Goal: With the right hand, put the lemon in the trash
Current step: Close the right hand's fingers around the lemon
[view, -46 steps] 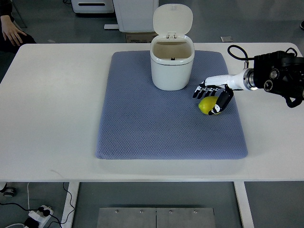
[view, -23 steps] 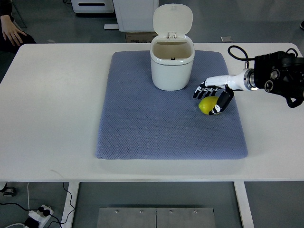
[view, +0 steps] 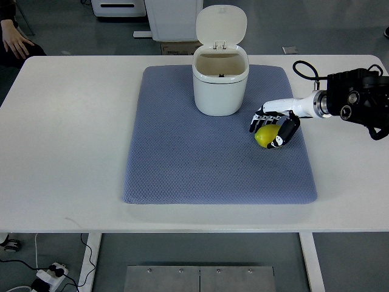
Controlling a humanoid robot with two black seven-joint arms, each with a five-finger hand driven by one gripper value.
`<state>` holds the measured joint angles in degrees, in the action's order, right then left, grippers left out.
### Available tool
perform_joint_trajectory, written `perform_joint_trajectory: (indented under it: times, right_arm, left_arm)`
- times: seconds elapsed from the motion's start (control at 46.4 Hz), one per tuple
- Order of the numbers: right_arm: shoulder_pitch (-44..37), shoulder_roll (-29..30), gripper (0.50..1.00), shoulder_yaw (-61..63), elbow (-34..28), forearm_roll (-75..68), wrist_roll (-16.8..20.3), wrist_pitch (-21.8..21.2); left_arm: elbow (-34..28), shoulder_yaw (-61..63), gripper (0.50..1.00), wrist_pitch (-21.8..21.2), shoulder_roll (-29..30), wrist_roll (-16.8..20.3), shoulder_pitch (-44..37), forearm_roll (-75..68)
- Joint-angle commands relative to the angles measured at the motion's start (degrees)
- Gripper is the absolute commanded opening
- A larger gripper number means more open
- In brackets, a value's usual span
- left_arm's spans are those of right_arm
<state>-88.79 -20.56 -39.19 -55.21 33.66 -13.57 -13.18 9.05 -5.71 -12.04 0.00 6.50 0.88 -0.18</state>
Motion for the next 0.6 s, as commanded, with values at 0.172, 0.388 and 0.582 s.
perform_joint_trajectory:
  times: [0.172,0.388,0.582]
  right_arm:
    - [0.81,-0.01,0.644,-0.01,0.37,0.0,-0.58,0.61]
    - [1.25,0.17,0.583,-0.01,0.37,0.0,-1.37,0.87]
    - [1.16,0.08,0.51,-0.1,0.54,0.18,-1.9,0.96]
  left_arm:
    - [0.0,0.0,1.0,0.0,0.0,0.0,0.0,0.0]
    - [0.0,0.0,1.0,-0.09,0.0,0.0,0.0,0.0]
    - [0.0,0.0,1.0,0.0,0.0,0.0,0.0,0.0]
